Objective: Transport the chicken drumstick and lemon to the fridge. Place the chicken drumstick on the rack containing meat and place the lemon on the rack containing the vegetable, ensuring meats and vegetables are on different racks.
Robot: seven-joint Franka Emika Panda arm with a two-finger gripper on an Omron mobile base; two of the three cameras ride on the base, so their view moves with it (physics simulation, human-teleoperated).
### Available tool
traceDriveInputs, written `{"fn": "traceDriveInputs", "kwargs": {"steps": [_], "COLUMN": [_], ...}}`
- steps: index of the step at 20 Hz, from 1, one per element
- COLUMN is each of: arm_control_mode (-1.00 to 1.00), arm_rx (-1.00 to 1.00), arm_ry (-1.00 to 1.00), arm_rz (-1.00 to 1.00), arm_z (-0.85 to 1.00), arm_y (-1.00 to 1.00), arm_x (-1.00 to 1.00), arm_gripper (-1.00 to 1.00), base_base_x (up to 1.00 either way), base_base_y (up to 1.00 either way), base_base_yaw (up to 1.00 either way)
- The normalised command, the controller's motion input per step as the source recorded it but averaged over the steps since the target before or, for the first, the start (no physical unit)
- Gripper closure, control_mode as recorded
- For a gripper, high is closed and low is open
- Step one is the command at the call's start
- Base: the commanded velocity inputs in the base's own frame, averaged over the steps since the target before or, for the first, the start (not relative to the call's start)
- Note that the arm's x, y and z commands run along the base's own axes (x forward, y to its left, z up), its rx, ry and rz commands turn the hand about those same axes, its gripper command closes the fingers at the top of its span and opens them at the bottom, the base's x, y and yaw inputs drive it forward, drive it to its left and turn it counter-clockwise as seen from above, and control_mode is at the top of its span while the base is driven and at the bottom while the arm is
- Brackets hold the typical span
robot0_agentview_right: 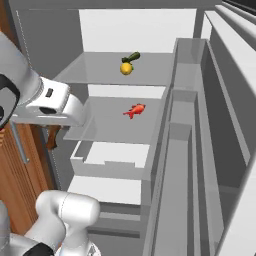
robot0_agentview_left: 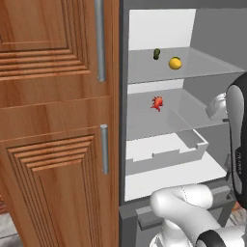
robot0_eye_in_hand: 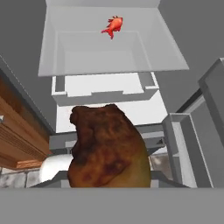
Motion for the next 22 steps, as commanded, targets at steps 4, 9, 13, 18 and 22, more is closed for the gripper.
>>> {"fn": "traceDriveInputs", "kwargs": {"steps": [4, 9, 13, 18, 22], "arm_control_mode": [-1.00, -1.00, -1.00, -1.00, -1.00], "arm_rx": [0.00, 0.01, 0.01, 0.05, 0.07], "arm_ry": [-0.01, 0.00, 0.00, -0.01, -0.02], "arm_rz": [0.00, 0.00, 0.00, 0.03, 0.06], "arm_z": [-0.50, -0.55, -0.37, -0.28, -0.42], "arm_y": [-0.01, 0.00, -0.01, -0.24, -0.26], "arm_x": [0.65, 0.97, 1.00, 0.83, 0.74], "arm_gripper": [1.00, 1.00, 1.00, 1.00, 1.00], "base_base_x": [0.00, 0.00, 0.00, 0.00, 0.00], "base_base_y": [0.00, 0.00, 0.00, 0.00, 0.00], "base_base_yaw": [0.00, 0.00, 0.00, 0.00, 0.00]}}
